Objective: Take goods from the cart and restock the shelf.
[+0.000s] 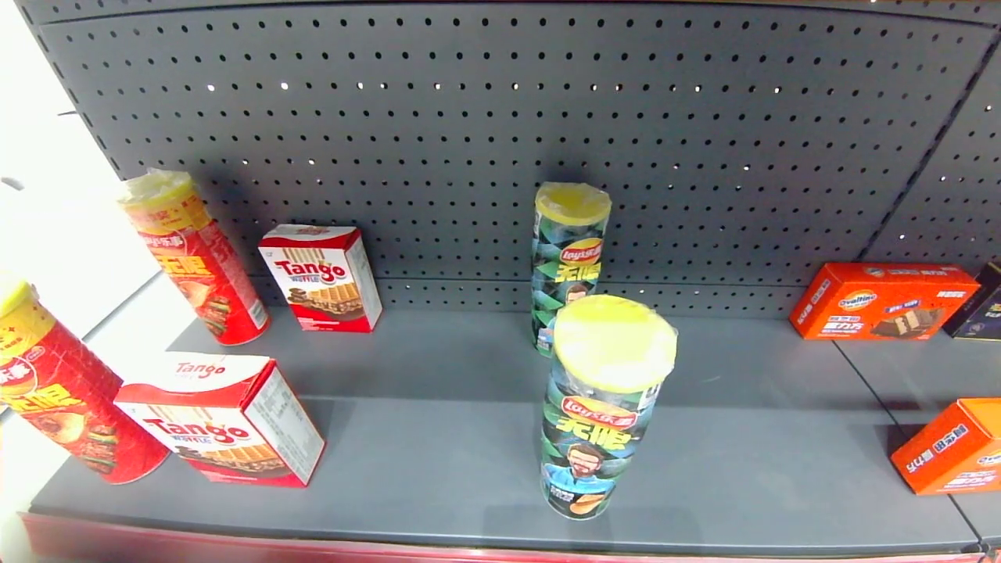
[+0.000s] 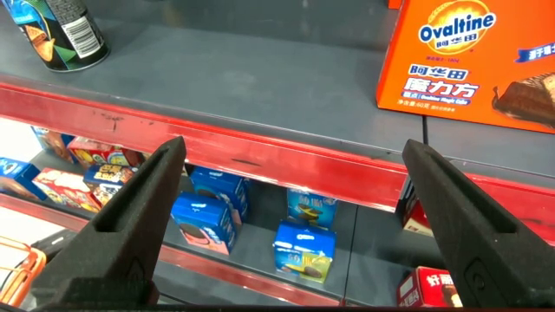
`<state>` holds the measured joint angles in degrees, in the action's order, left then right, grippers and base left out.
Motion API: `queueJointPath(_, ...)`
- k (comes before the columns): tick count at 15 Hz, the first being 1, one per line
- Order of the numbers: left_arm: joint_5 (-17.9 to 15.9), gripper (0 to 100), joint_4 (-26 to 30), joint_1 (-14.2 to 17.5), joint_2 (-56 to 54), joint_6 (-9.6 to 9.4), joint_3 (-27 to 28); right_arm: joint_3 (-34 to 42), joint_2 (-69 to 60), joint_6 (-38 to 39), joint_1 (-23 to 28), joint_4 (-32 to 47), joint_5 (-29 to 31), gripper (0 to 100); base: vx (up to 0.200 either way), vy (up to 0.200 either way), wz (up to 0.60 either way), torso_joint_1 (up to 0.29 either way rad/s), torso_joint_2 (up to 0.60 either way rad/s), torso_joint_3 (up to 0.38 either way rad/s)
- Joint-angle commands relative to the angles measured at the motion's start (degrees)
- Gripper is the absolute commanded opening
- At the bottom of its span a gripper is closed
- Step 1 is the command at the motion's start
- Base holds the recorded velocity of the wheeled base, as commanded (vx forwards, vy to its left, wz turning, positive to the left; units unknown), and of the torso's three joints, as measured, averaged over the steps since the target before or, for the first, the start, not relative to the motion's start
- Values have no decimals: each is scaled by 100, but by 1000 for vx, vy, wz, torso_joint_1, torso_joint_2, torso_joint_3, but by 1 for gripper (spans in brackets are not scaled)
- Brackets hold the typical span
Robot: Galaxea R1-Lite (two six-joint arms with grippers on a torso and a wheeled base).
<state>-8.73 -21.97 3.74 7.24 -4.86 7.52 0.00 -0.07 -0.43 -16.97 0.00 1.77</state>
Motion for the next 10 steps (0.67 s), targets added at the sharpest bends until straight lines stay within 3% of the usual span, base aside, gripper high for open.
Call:
queueJointPath(1,3,100,149,-409,-293,-23,-304,0,7,-1,1,0,-1,100,0,0,0,0,0,0)
queueJointPath(3,3,100,193,-269,-496,-41,-699,0,7,-1,1,0,-1,100,0,0,0,0,0,0)
queueJointPath(4,3,100,360,-392,-724,-85,-752,0,7,-1,1,0,-1,100,0,0,0,0,0,0)
queueJointPath(5,20,100,492,-383,-724,-173,-752,0,7,-1,1,0,-1,100,0,0,0,0,0,0)
queueJointPath(10,-68,100,1300,-392,-724,-217,-752,0,7,-1,1,0,-1,100,0,0,0,0,0,0)
